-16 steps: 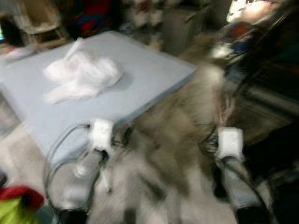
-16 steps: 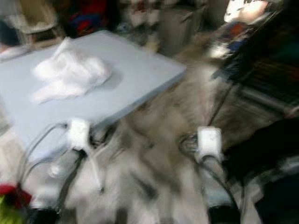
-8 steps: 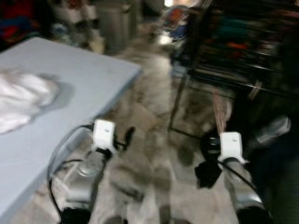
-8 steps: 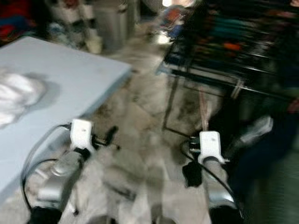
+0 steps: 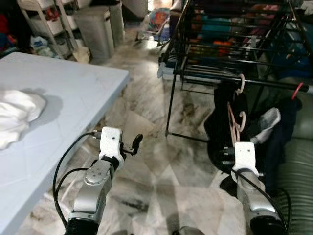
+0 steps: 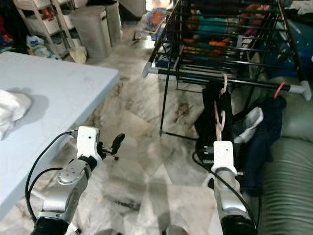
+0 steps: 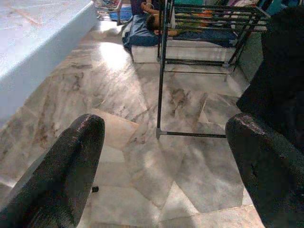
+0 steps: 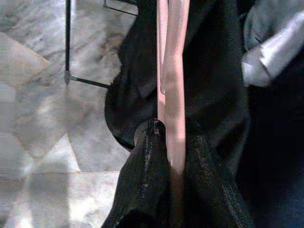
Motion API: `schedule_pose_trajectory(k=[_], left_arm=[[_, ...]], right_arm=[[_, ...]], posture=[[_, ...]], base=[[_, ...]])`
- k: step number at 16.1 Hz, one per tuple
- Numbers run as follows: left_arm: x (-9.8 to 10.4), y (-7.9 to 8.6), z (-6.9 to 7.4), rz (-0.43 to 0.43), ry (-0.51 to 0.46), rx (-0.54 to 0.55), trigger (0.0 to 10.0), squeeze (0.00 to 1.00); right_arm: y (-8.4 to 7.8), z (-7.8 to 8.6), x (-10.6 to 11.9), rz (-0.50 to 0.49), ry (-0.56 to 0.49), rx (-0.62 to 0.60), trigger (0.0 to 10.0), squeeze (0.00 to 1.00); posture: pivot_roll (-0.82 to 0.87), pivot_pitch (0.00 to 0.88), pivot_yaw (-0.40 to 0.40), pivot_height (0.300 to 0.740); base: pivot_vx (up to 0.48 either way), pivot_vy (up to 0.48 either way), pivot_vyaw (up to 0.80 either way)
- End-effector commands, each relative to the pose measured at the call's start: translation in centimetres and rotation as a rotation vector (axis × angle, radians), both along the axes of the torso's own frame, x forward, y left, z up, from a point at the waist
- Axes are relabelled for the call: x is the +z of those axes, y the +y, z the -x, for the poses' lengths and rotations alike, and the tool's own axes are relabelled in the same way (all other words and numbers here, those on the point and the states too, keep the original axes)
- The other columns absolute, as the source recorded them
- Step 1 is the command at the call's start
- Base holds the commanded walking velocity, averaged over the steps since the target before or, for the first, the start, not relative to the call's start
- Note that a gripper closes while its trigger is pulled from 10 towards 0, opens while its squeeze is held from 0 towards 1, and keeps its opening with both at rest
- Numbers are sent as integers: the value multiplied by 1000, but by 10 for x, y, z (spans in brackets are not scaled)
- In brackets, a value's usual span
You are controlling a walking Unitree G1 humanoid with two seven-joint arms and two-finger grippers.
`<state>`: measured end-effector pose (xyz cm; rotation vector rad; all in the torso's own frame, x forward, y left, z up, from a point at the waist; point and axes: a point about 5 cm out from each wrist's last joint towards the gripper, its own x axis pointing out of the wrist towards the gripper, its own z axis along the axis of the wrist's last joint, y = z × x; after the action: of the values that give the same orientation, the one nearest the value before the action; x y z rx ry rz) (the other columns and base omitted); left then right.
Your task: Hang hanger
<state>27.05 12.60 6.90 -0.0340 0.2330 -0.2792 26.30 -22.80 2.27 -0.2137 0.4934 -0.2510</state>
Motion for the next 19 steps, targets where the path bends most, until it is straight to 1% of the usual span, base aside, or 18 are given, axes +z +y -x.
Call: schedule_pose_trajectory(k=[1, 2, 6, 10, 12, 13, 15, 18, 19], left_arm=[[3, 1, -2, -7, -8, -7, 10000, 0], [3, 1, -2, -4, -8, -6, 10000, 0], [3, -1, -3, -9, -12, -25, 10000, 0], [4, -3, -3, -14, -20, -31, 10000, 0], [6, -3, -4, -14, -22, -29, 10000, 0], [7, -3, -4, -18, -35, -31, 10000, 0], [13, -5, -3, -9, -83, -68, 10000, 0], [18, -1, -5, 7, -103, -60, 10000, 0], [18, -1, -6, 7, -110, -61, 10000, 0]], right_arm=[[1, -5, 5, -17, -24, 1, 10000, 0], [2, -6, 5, -19, -22, 2, 10000, 0], [2, -5, 4, -27, -10, -9, 10000, 0], [1, -5, 4, -26, -8, -12, 10000, 0], [2, -5, 4, -27, -8, -13, 10000, 0], [2, -6, 4, -25, -6, -12, 10000, 0], [4, -6, 4, -30, -8, -14, 10000, 0], [8, -7, 3, -53, -6, 1, 10000, 0], [10, -7, 2, -64, 0, 14, 10000, 0]], posture=[[-57, 0, 42, 740], [-56, 0, 43, 740], [-59, 0, 44, 740], [-60, 0, 44, 740], [-59, 0, 45, 740], [-58, 0, 44, 740], [-57, 0, 44, 740], [-56, 0, 45, 740], [-57, 0, 46, 740]], base=[[0, 0, 0], [0, 244, 0], [0, 480, 0], [0, 480, -742], [0, 403, 0], [0, 0, 0], [0, 0, 0], [0, 0, 0], [281, 0, 0]])
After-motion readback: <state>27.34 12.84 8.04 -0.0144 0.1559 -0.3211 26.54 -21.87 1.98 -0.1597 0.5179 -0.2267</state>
